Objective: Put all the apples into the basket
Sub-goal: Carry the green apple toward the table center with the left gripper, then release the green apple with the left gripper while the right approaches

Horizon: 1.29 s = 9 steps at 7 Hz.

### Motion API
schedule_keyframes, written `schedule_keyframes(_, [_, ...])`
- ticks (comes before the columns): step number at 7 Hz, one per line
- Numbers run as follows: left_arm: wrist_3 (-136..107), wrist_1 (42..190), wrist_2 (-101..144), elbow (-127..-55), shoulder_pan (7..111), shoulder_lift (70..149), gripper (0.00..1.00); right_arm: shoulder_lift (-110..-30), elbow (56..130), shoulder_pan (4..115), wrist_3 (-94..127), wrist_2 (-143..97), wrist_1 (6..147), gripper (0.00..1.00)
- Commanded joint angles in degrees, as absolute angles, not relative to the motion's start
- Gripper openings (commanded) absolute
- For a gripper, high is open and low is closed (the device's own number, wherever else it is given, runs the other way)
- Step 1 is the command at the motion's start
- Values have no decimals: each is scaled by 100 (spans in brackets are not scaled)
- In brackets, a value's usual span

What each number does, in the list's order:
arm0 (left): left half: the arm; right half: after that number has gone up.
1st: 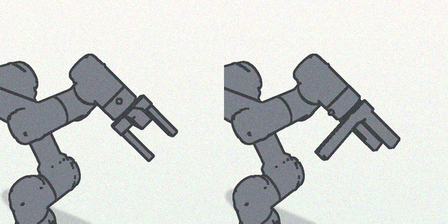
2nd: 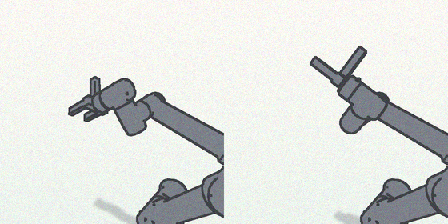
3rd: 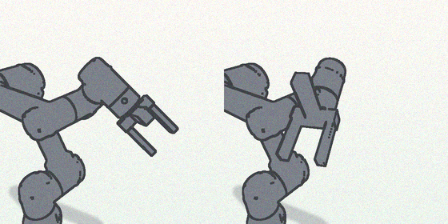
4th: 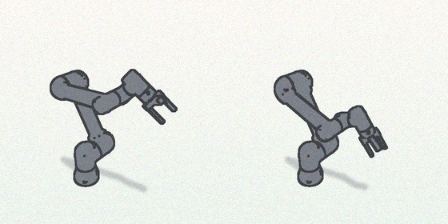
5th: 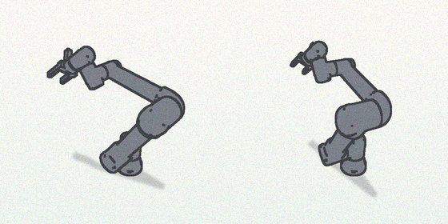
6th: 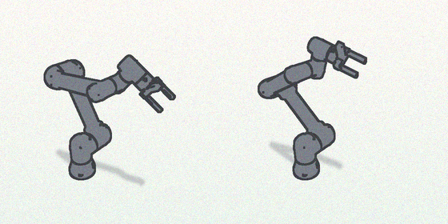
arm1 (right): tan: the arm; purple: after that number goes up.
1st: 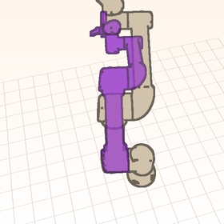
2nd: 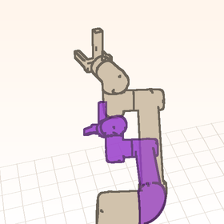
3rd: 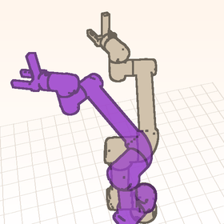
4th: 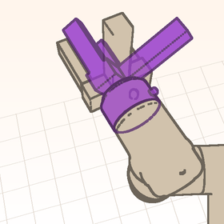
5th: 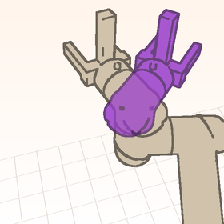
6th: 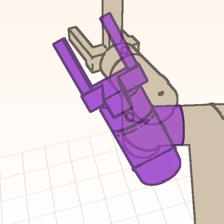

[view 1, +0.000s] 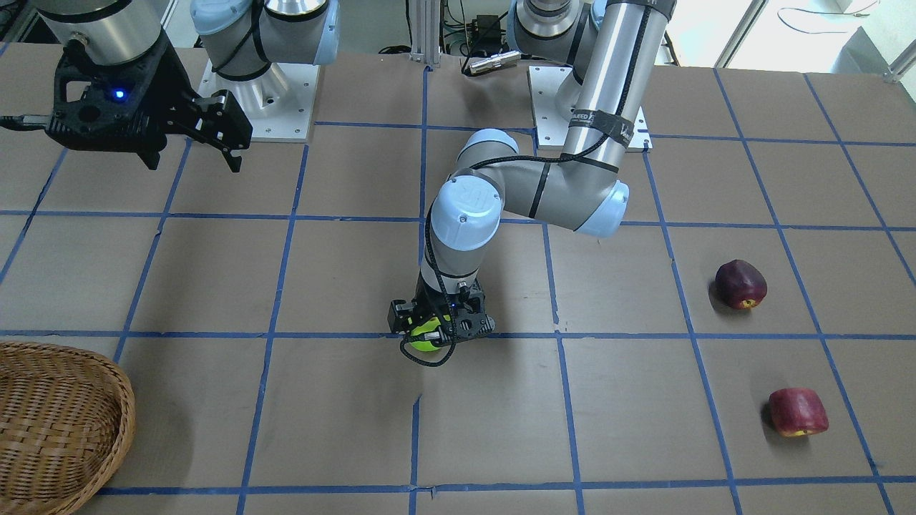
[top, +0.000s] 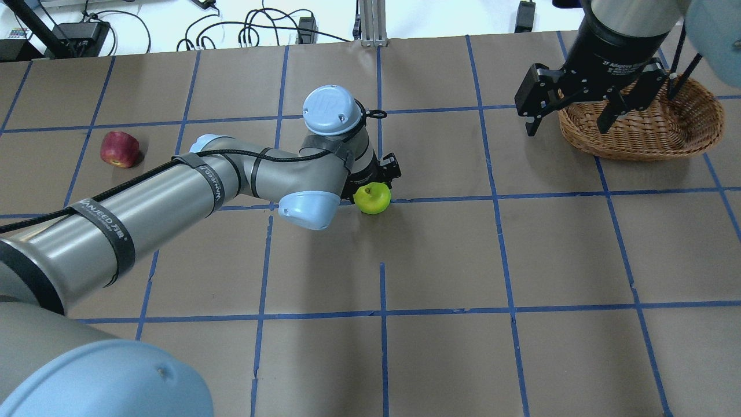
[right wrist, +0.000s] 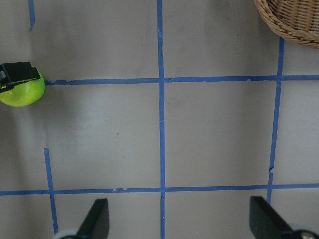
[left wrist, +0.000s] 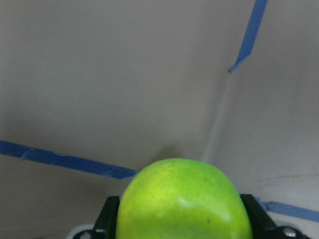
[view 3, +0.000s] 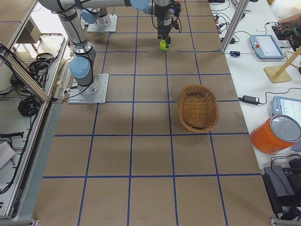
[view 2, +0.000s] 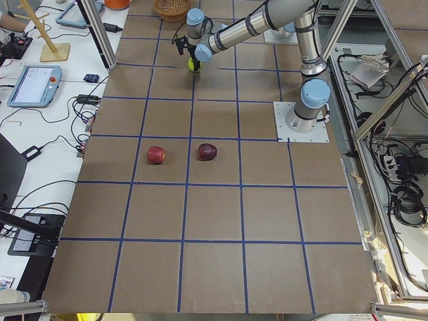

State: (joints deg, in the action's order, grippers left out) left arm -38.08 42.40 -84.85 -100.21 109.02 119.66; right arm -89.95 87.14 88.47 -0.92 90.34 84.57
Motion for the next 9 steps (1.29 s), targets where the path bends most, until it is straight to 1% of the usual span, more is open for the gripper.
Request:
schedule_keyframes(1, [-3859,4270,-8691,-9993,10803,11788,100,-8590,8824,8815,-106,8939,8429,100])
schedule_keyframes(2, [-3832,4489,-8771,-9958,10558,11612,100,-8422,8816,8868,-1,8930,8429,100])
schedule_keyframes(3, [-3275,5065,-8763,-9862,10190,11358,100,-8307,8833,8973,-9,8912,8899,100])
schedule_keyframes(4, [-2339,5741,-8798,-9809,9795,11112,100,-8088,8850,9304,130,8895,9286,100])
schedule_keyframes(5, [-1555,6079,-8928,-9887,9391,10840,100,-7877,8851,9630,671,8886,9542,100])
schedule_keyframes(8, [100,6469,-9894,-10089,8475,10311,100,-7121,8850,10483,2814,8886,10615,100])
schedule_keyframes(9, [453,6477,-9896,-10099,8099,10310,100,-6832,8833,10755,3100,8886,10843,100])
